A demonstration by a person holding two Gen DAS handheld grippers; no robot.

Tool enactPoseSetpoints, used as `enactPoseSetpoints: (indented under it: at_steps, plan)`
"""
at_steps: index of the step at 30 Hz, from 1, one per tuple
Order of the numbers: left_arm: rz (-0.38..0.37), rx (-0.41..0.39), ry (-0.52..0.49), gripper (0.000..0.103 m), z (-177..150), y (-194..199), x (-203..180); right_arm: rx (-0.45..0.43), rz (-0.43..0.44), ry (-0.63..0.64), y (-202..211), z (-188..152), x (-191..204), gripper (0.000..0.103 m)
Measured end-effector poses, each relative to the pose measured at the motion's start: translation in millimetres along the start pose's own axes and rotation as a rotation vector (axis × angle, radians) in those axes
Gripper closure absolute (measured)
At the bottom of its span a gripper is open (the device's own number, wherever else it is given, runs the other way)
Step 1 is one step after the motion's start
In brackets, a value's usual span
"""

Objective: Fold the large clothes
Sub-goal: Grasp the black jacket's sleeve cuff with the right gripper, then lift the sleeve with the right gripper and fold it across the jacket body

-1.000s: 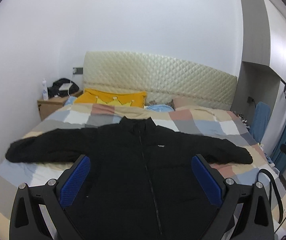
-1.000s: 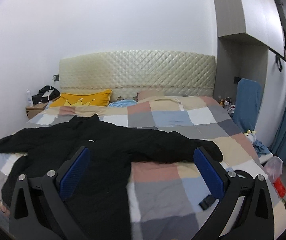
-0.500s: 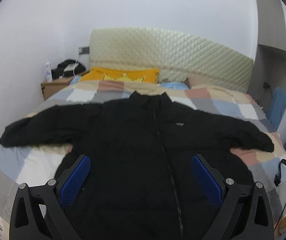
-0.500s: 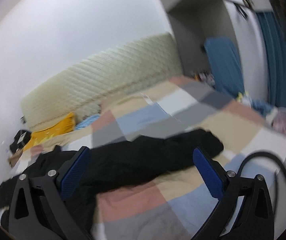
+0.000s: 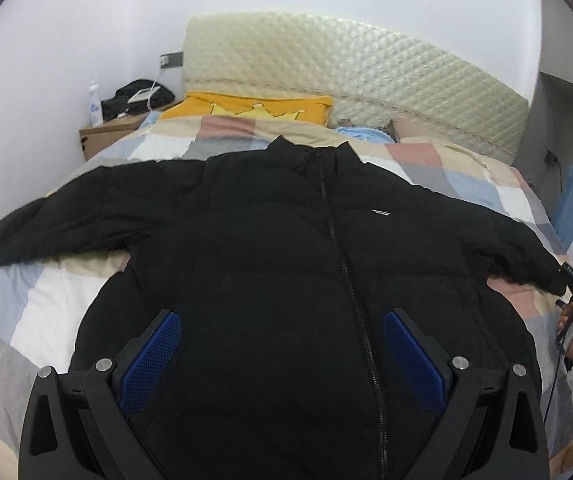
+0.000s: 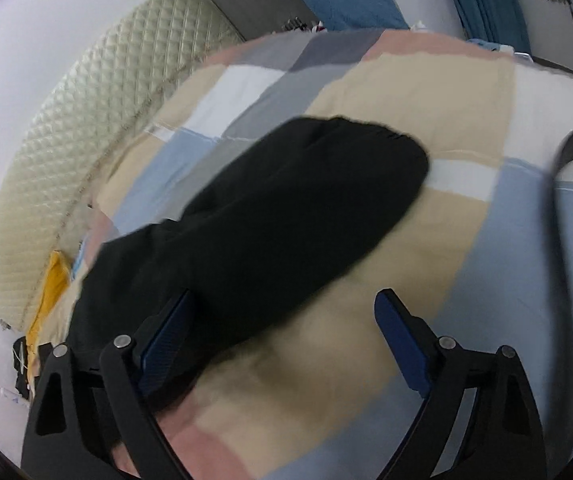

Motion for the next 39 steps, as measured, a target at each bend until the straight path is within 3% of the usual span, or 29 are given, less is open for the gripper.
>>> enactPoseSetpoints:
  at_steps: [3,6,12,14,16,19,21,25,31,36,39]
  plan:
    - [0.013,0.016,0.047,0.001,-3.3,-9.4,9.6,-0.073,0.002,-0.005,-16.3,13.5,0.1,0.011]
    - [0.037,0.035,0.082,0.001,-6.1,-18.5,20.2,-0.123,0.026,-0.047,-28.5,29.3,-7.7,0.001]
    - [0.092,0.071,0.064,0.001,-11.9,-36.5,23.3,-0.175,0.026,-0.020,-54.0,60.6,-6.3,0.001]
    - [0.103,0.077,0.055,0.001,-13.0,-40.8,19.9,-0.194,0.032,-0.021,-59.2,68.4,-5.7,0.010]
    - [0.115,0.073,0.042,0.001,-13.0,-43.1,15.9,-0.179,0.058,-0.022,-65.2,74.2,-7.2,0.052]
    - [0.125,0.072,0.020,0.001,-14.8,-43.7,11.5,-0.152,0.077,0.043,-68.9,74.5,-0.1,0.073]
    - [0.133,0.050,0.000,0.001,-17.8,-39.7,10.3,-0.148,0.073,0.104,-66.4,77.3,5.9,0.080]
    - [0.239,0.020,-0.013,0.001,-11.4,-36.9,12.9,-0.139,0.063,0.172,-59.2,89.0,12.0,0.085]
    - [0.235,-0.009,0.053,0.001,1.6,-21.8,18.4,-0.147,0.090,0.180,-35.1,115.0,19.6,0.086]
    - [0.338,-0.078,-0.049,0.001,0.3,4.1,17.8,-0.181,0.114,0.231,4.4,130.0,43.6,0.086]
    - [0.315,-0.063,-0.042,0.001,-1.5,11.5,19.4,-0.186,0.114,0.246,25.1,136.7,54.9,0.086]
Point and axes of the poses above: each gripper's, at about its wrist camera, not at the fingertips, and y roughly against the way its jaws point, x to its left, z to its top, the point moved 5 cm from there along -y, roughly the way its jaws point
